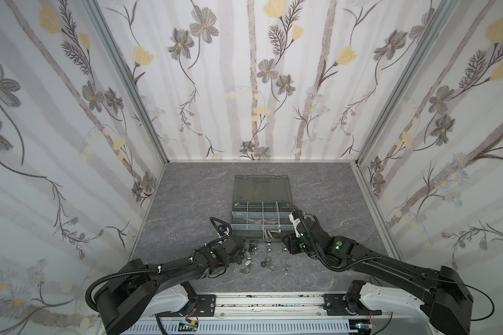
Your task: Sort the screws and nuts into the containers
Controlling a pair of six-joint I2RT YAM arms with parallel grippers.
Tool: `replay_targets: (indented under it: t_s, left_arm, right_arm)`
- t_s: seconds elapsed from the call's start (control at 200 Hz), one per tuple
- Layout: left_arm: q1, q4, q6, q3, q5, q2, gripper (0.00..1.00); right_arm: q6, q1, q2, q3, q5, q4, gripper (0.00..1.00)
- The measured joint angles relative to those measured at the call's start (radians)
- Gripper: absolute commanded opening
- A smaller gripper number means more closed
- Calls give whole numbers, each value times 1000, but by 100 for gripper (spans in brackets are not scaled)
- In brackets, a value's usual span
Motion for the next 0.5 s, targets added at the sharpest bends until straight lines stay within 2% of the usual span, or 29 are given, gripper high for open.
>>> replay_targets:
  t_s: [0.5]
  left_arm:
    - [7,2,30,-1,0,5,20]
  right_arm:
    - [0,0,-10,-1,2,2,34]
